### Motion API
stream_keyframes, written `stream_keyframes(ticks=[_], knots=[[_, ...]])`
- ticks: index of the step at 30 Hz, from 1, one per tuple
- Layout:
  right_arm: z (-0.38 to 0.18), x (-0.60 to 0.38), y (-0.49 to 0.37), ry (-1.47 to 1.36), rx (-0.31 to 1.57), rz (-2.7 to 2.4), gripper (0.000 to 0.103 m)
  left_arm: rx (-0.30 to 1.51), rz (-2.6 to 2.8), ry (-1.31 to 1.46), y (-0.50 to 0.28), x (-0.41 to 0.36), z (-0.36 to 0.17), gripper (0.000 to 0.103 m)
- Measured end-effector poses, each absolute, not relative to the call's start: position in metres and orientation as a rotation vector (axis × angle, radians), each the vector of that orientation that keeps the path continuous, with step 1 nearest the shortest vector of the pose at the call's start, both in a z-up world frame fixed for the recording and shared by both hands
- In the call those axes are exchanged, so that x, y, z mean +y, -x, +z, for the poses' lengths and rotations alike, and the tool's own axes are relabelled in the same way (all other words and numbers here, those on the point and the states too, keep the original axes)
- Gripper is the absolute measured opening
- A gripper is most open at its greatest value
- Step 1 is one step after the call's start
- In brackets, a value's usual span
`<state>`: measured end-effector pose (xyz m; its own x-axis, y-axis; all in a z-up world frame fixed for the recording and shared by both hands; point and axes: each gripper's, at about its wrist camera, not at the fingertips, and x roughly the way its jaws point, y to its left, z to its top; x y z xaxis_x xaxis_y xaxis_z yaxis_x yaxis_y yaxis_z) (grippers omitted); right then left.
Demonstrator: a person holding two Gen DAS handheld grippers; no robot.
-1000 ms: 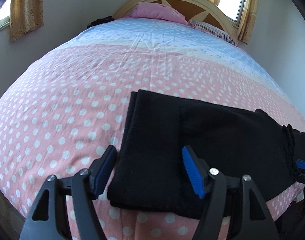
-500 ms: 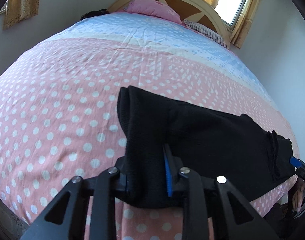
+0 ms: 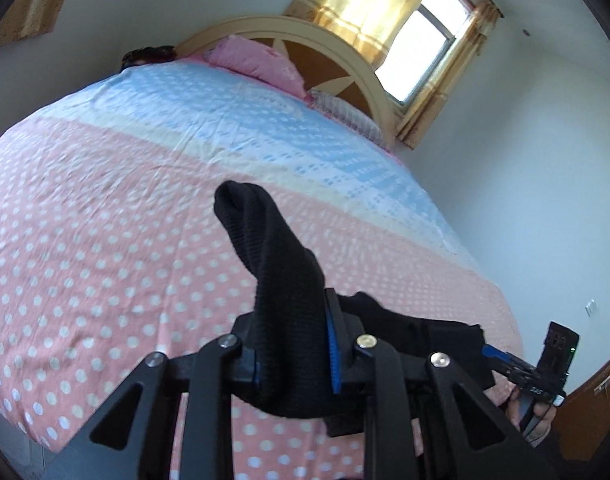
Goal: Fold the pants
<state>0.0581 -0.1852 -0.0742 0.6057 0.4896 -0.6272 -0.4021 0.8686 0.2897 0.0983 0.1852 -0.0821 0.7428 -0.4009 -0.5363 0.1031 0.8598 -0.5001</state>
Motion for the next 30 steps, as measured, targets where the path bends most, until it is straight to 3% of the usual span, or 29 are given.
stream_keyframes(ticks=[6, 12, 23, 30], knots=[[-0.07, -0.233, -0.053, -0.166, 0.74, 0.409, 0.054, 0.647, -0.46, 0.425, -0.099, 0.104, -0.026, 0.024], [-0.076, -0.286, -0.054, -0.286, 0.737, 0.294, 0.054, 0.676, -0.604, 0.355, -0.118, 0.011, -0.005, 0.024], [-0.089, -0.353, -0.066, -0.459, 0.727, 0.155, 0.054, 0.875, -0.659, 0.153, -0.158, -0.15, -0.082, 0.024], [-0.093, -0.349, -0.067, -0.459, 0.732, 0.188, 0.054, 0.911, -0.651, 0.045, -0.151, -0.191, -0.111, 0.027]])
